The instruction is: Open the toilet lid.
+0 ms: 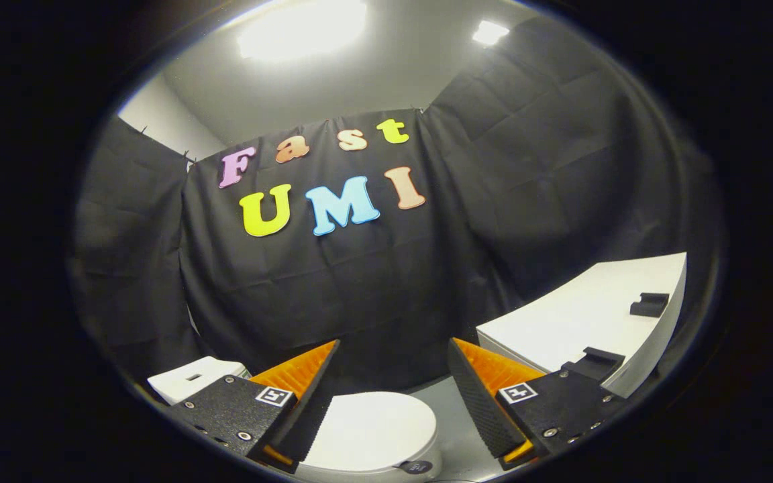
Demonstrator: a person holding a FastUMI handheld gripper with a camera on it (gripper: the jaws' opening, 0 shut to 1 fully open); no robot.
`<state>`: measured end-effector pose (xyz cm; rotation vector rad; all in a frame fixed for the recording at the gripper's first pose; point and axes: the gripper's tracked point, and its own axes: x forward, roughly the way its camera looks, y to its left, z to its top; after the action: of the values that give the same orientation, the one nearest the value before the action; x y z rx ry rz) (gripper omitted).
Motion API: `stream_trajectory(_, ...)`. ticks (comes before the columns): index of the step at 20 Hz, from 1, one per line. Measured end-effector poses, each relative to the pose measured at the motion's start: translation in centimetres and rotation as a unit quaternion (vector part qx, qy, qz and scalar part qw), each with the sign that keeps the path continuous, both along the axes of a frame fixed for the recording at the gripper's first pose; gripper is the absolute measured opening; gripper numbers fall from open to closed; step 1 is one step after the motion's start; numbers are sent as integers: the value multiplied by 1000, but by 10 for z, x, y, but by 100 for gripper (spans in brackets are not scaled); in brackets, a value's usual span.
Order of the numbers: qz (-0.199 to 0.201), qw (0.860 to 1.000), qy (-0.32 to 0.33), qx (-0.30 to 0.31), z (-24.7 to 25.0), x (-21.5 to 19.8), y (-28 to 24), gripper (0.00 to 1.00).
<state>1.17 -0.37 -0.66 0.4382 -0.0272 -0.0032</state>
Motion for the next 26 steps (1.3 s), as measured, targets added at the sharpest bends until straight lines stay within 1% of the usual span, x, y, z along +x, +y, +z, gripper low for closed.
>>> stream_trajectory(4, 3, 998, 23, 51, -23, 10, 4, 96)
stream_trajectory(7, -3, 995, 35, 96, -40, 14, 4, 96)
stream_trajectory(12, -13, 986, 71, 151, -84, 17, 6, 95)
stream_trajectory(15, -21, 978, 90, 189, -107, 16, 6, 95)
stream_trajectory(18, -27, 969, 117, 214, -138, 15, 11, 95)
stream_trajectory(20, -29, 958, 138, 251, -161, 13, 16, 95)
stream_trajectory(23, -52, 933, 162, 318, -193, 3, 17, 95)
stream_trajectory(26, -71, 914, 187, 354, -222, -7, 23, 95)
